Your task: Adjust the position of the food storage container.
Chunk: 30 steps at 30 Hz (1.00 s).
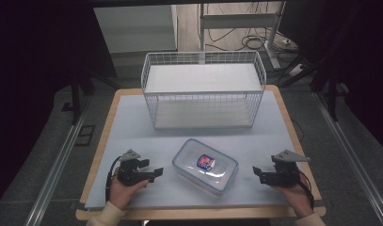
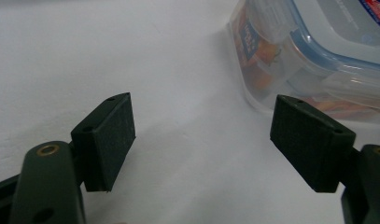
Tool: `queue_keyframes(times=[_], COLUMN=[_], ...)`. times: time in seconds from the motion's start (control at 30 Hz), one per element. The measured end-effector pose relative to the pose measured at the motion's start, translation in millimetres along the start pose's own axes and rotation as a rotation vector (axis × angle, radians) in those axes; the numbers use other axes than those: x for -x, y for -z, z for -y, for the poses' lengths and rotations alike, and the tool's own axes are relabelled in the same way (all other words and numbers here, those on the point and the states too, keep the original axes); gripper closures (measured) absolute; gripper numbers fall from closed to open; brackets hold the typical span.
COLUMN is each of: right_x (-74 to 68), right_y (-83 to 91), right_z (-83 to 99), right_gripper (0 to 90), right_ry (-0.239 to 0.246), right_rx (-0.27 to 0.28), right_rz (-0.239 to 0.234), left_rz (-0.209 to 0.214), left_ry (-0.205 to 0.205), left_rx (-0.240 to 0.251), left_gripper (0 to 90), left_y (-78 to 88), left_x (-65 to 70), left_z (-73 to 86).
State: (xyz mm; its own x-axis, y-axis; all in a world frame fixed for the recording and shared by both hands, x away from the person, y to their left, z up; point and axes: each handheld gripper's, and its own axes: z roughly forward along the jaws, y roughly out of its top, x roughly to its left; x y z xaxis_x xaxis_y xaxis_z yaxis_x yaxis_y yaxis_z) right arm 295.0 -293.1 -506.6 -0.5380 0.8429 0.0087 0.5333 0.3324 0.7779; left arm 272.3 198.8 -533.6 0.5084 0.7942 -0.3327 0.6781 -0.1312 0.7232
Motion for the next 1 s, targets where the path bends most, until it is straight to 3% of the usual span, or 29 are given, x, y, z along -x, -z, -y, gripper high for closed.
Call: queue_keyframes(times=[0.4, 0.77, 1.0], right_x=[-2.8, -2.2, -2.5], right_y=[0.1, 3.0, 4.8], right_z=[-0.2, -1.6, -2.5], right_gripper=[18.7, 28.4, 29.6], right_ry=[0.016, 0.017, 0.019], right_rx=[-0.016, -0.012, -0.020], right_rz=[-0.037, -0.086, -0.089], left_rz=[0.004, -0.005, -0.009], left_ry=[-0.010, -0.012, -0.020], left_rx=[0.006, 0.012, 0.017], left_gripper=[21.5, 21.3, 21.1], left_y=[2.5, 2.5, 3.1], left_x=[1.4, 0.7, 2.1], left_z=[0.9, 0.6, 0.7])
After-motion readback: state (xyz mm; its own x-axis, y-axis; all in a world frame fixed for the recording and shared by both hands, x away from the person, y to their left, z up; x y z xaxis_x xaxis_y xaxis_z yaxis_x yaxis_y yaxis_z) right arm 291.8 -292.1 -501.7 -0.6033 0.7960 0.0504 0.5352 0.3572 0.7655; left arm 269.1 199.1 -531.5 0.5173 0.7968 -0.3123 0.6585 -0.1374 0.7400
